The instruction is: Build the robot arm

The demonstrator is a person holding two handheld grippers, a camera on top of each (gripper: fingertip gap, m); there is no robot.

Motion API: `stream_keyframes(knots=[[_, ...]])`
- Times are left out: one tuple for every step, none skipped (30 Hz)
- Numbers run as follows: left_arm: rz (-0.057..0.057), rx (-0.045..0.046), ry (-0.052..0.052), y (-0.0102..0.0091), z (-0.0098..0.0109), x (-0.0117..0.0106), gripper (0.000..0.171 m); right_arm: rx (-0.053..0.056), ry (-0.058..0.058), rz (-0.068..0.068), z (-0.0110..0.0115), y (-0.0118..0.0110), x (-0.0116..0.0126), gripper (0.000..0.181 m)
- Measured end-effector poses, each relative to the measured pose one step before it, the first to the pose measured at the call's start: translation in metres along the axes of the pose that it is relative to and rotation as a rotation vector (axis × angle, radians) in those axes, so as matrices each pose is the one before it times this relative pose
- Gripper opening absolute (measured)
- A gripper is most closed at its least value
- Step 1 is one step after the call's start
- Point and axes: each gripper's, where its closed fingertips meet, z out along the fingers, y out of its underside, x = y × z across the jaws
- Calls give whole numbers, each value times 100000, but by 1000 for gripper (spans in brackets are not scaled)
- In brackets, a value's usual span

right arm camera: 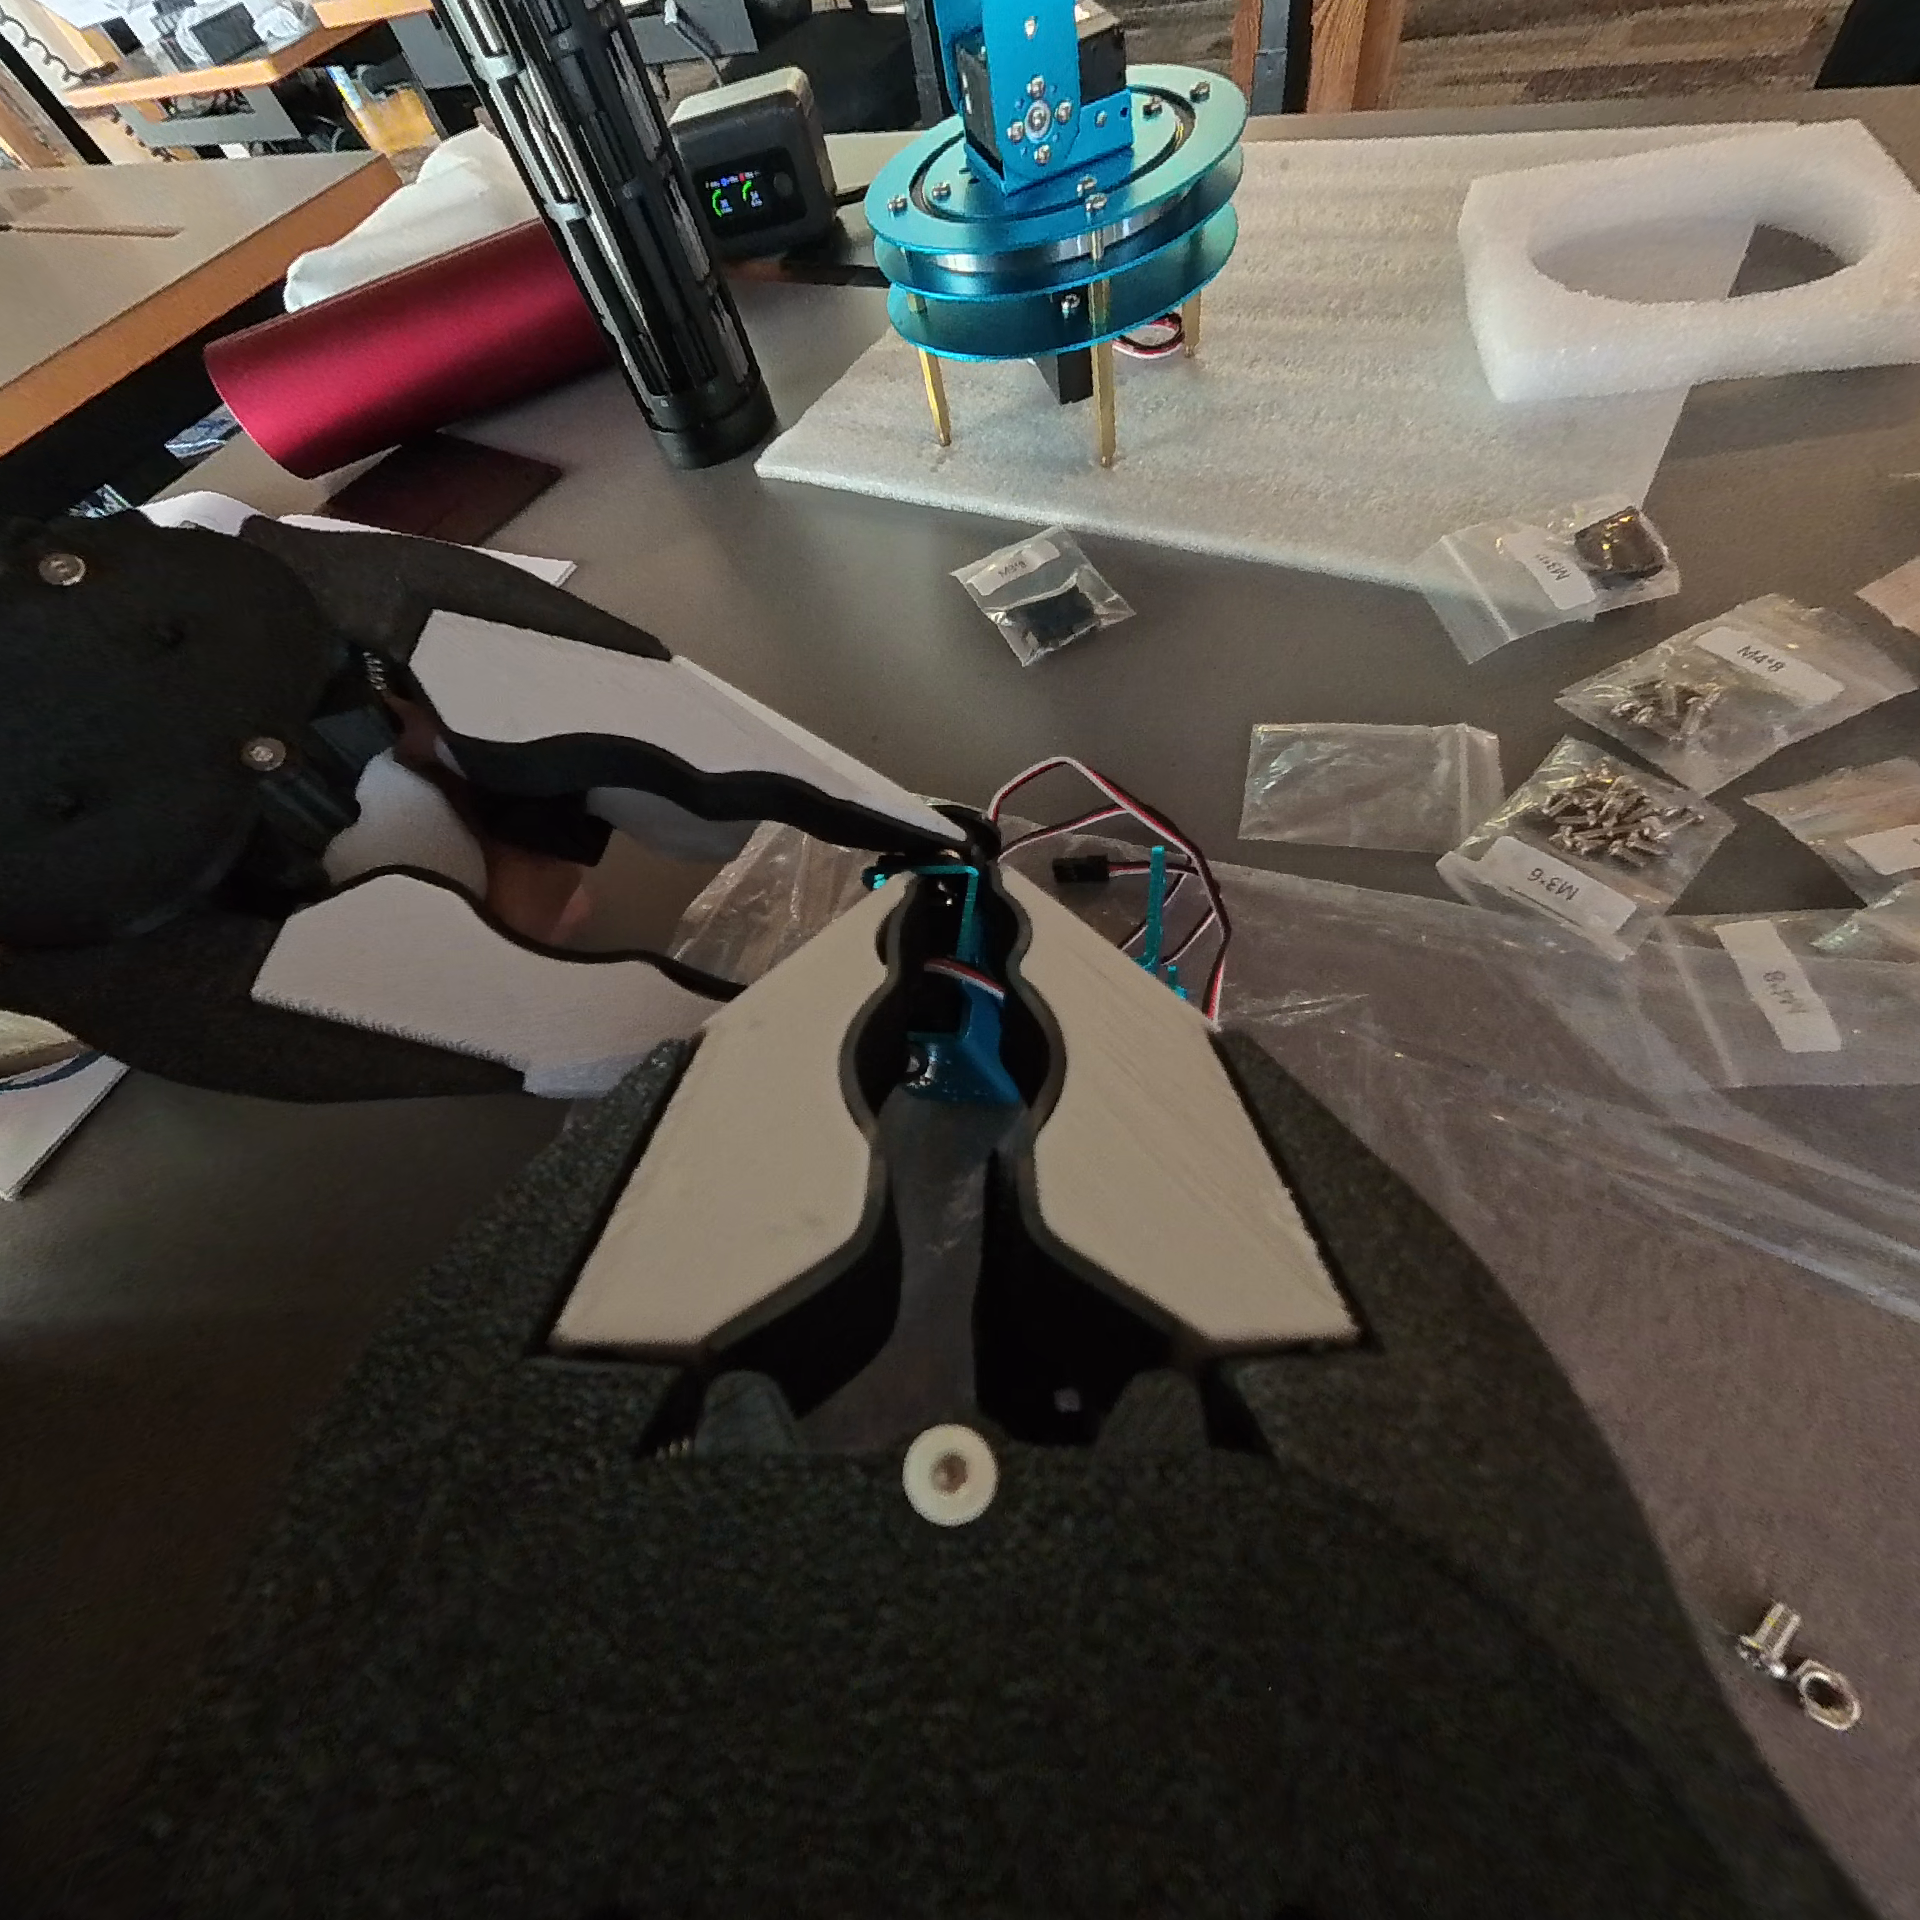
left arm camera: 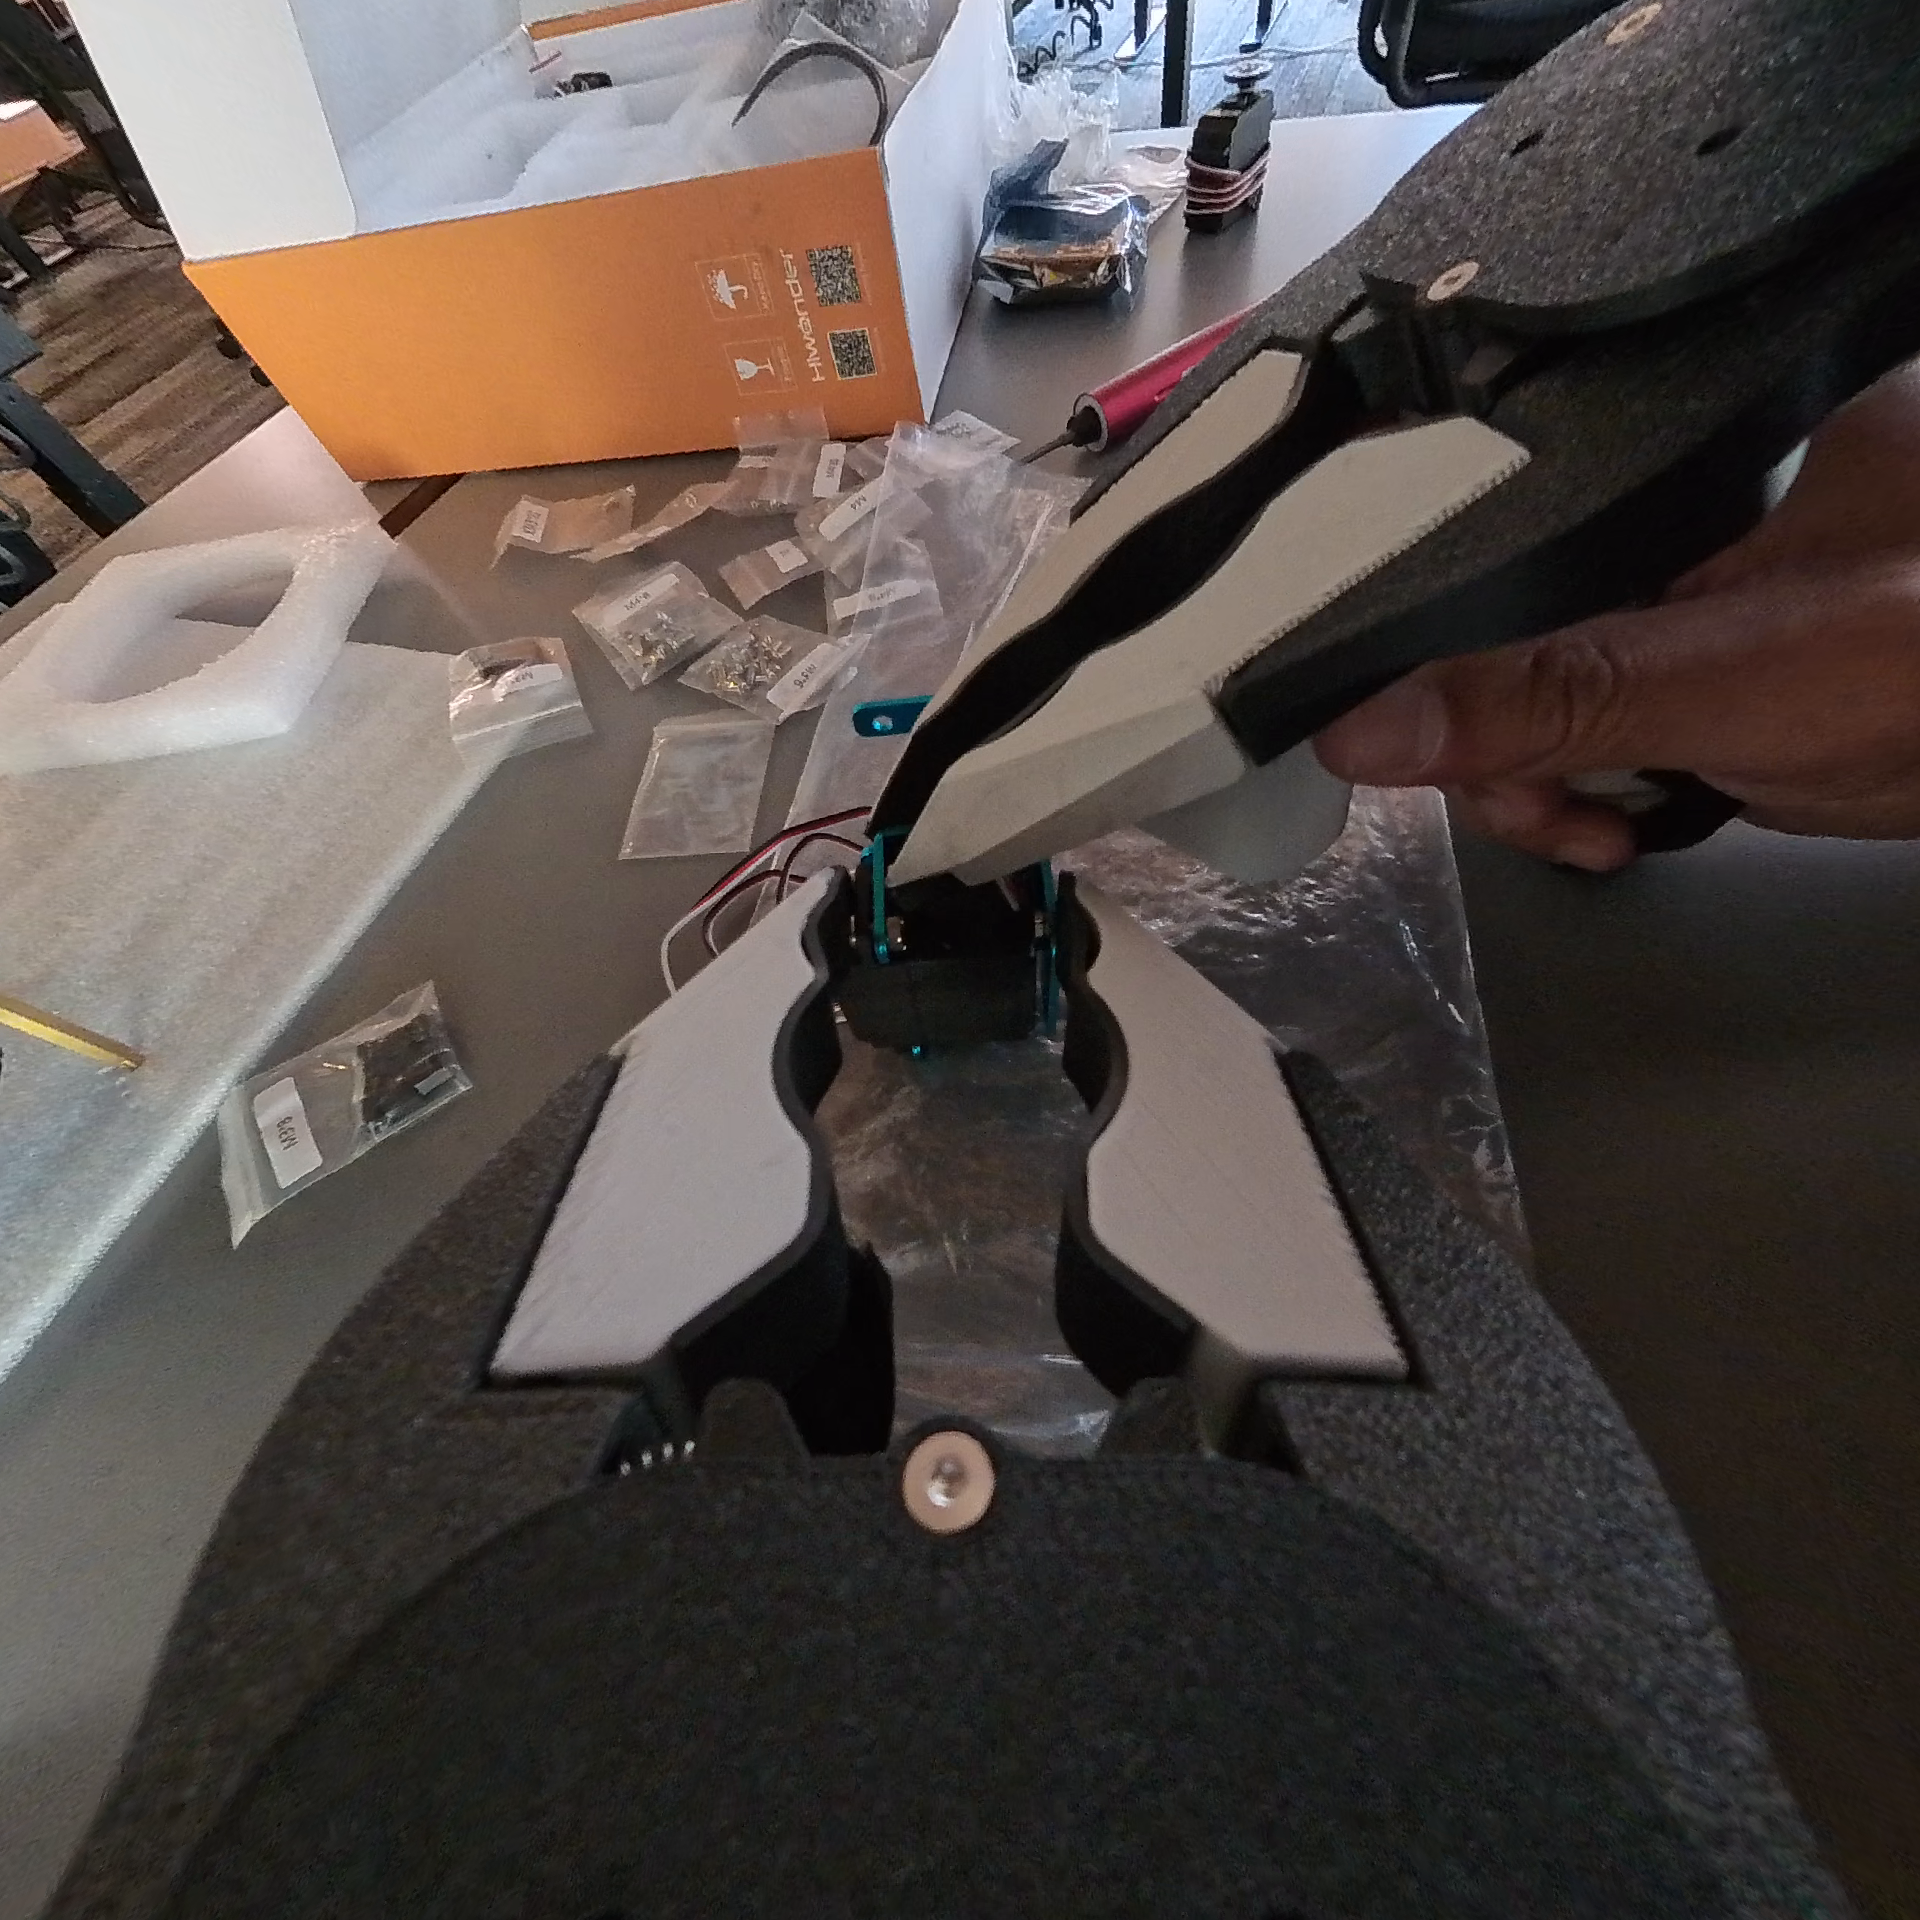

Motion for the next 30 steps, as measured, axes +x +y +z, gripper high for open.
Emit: stream_keyframes(knots=[[83, -9, -43, -1, -2, 2, 39, 95, 94, 74, -9, -2, -3, 9], [-38, 3, 29, 0, 0, 7, 39, 177, 13, 140, 1, -10, 4, 8], [-10, -1, 37, 4, -6, -1, 39, -73, 45, 114, -5, 10, -2, 8], [12, -8, -7, 6, 10, 7, 39, 66, -3, 192, -4, -12, 13, 8], [-79, 2, 41, -7, -3, -4, 39, 181, -26, 49, -3, -7, -3, 8], [-42, 0, 20, 2, 1, -8, 39, -157, -103, 190, 5, 6, 5, 8], [-13, -3, -33, 5, 10, 5, 39, 7, -150, 206, 8, -14, 3, 8], [-66, 3, 29, 3, -6, 2, 39, 68, -59, 74, 5, -2, 2, 8], [19, 3, 13, 0, 0, 1, 39, 53, 24, 47, -8, -1, -3, 8], [80, -3, -37, -1, -1, 3, 39, 110, -21, 74, -8, 3, -4, 8], [23, -2, -12, -4, 6, 4, 39, -63, -54, 4, -1, 5, 0, 8], [-28, -2, 21, 0, 0, 5, 39, 19, -147, 195, -7, -10, 14, 8], [-61, 3, 44, 1, 1, -4, 39, 126, -57, 151, 1, -7, 2, 8], [7, 0, 11, 0, 0, 1, 39, -34, 77, -133, -2, 10, -2, 8], [69, -2, -29, -1, -1, 5, 39, 103, -100, 63, -9, -9, -8, 8], [3, 1, 18, 0, 0, 2, 39, 108, -107, 100, 0, -5, -1, 8], [-18, -1, 33, 0, 0, 6, 39, -93, 23, -100, -10, 17, 2, 8], [8, -3, 3, 0, 0, 0, 39, 45, -144, 171, -1, -13, 3, 8], [19, 2, 1, 2, -7, 6, 39, -5, -163, 36, 4, 4, -1, 8], [58, 0, -8, 7, 3, 10, 39, -60, -46, 2, -17, 2, -4, 8], [70, -1, -13, -4, 6, 0, 39, 95, -116, 148, -1, -3, -6, 8], [50, 3, 8, -2, -1, 12, 39, 106, -134, 222, -13, -3, 5, 8], [97, 0, 3, -2, -1, 8, 39, 60, 19, 33, -12, 3, -11, 8], [170, -7, -19, 6, 2, 15, 39, 233, 56, 162, -24, -13, 0, 7], [183, -1, -30, -5, -3, 25, 39, 179, 21, 119, -27, 7, -7, 7], [176, -8, -52, 2, 8, 17, 39, 20, -146, 112, -27, 4, 1, 7], [82, -19, -35, -1, 5, -4, 39, 103, -353, 455, -15, -27, 7, 7], [-112, -7, 47, 1, 7, -7, 39, 117, -259, 492, -14, -17, 12, 7], [-116, -2, 29, -7, -3, -3, 39, 88, -159, 293, -11, -19, 11, 6], [34, -10, -92, 8, 3, 0, 39, 166, -227, 497, -15, -33, 13, 5]])
